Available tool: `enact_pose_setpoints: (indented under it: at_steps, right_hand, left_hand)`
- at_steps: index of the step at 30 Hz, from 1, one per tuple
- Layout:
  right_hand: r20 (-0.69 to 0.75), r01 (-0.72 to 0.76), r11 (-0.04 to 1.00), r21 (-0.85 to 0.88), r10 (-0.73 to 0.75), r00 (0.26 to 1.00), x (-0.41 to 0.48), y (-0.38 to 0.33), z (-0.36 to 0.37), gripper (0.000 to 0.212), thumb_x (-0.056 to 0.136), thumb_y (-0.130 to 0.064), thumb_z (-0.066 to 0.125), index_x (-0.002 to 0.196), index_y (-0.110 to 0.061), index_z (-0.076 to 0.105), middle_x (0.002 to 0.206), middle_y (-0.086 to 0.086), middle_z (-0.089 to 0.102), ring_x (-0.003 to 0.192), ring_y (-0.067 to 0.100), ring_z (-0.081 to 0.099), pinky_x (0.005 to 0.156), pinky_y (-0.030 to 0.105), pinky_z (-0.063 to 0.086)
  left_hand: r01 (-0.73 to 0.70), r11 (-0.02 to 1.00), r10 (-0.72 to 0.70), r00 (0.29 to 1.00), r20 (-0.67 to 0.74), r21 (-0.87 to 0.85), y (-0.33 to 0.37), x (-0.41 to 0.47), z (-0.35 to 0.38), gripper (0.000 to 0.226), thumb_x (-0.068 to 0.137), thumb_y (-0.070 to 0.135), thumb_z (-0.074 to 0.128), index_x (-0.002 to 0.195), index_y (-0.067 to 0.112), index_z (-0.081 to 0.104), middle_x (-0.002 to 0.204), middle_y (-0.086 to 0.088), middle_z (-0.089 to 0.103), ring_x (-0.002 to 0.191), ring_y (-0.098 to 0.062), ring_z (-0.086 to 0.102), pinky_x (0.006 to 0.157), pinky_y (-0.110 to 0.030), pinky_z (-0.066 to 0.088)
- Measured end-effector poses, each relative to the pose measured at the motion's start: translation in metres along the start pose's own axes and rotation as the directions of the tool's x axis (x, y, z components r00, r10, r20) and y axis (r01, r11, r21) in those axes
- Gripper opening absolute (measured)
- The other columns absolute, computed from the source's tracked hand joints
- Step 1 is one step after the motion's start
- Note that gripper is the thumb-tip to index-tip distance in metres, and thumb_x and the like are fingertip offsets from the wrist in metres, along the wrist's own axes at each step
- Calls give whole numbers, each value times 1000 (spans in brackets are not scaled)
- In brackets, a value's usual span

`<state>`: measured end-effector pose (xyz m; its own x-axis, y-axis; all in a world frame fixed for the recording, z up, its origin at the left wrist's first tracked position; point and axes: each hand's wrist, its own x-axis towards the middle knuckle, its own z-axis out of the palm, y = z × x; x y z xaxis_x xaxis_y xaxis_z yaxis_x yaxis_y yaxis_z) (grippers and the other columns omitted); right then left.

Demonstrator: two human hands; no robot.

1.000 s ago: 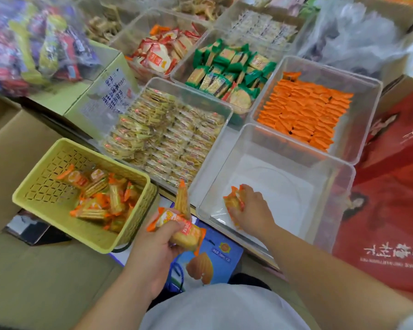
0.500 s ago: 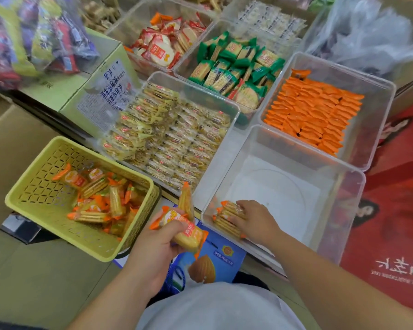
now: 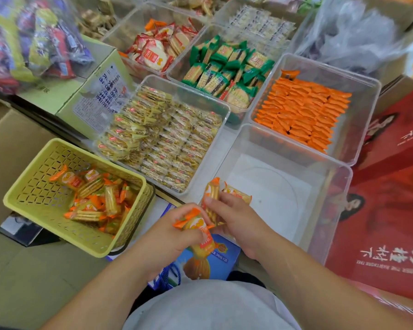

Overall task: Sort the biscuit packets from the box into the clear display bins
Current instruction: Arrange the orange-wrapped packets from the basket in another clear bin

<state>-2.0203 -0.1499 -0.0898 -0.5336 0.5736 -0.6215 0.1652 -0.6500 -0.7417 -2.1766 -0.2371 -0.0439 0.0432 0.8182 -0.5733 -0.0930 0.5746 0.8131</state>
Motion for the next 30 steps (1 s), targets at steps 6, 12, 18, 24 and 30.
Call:
enact_pose_setpoints:
  at_steps: [6, 12, 18, 24, 30]
  right_hand:
    - [-263, -36, 999, 29, 43, 964, -5, 11, -17, 19, 95, -20, 55, 100, -10, 71, 94, 7, 77, 90, 24, 74, 77, 39, 59]
    - [-117, 145, 960, -237, -177, 977, -20, 12, -3, 18, 102, -32, 56, 116, -32, 67, 107, -3, 73, 101, 13, 70, 85, 32, 58]
    - [-91, 170, 838, -519, -251, 964, -25, 17, -2, 63, 78, -47, 76, 133, -42, 46, 115, -17, 65, 103, 1, 63, 88, 27, 53]
    - [-353, 29, 924, -382, -175, 919, -25, 33, -61, 51, 76, -27, 75, 121, -29, 51, 101, -5, 69, 89, 15, 68, 86, 47, 57]
    - [-524, -138, 894, -427, -121, 843, -20, 63, -114, 44, 82, -27, 75, 117, -34, 51, 106, -2, 66, 89, 21, 67, 83, 42, 56]
  left_hand:
    - [105, 989, -120, 979, -167, -100, -6, 2, 2, 27, 72, 27, 73, 98, 22, 74, 106, -10, 77, 90, -36, 73, 74, -47, 63]
    - [99, 950, -183, 945, -271, -296, -5, 16, 17, 42, 85, 47, 75, 119, 24, 65, 100, -9, 78, 90, -26, 77, 77, -46, 62]
    - [182, 912, -178, 983, 44, -368, 2, 28, 34, 66, 90, 74, 45, 130, 28, 70, 129, -12, 72, 123, -25, 67, 105, -48, 51]
    - [202, 972, -204, 979, 4, 124, 7, 64, 45, 43, 96, 65, 51, 129, 39, 61, 137, 7, 65, 120, -11, 65, 107, -40, 49]
    - [-77, 460, -28, 995, 100, 885, -11, 143, 50, 63, 101, 31, 61, 158, 19, 37, 160, -6, 39, 145, -25, 41, 117, -36, 35]
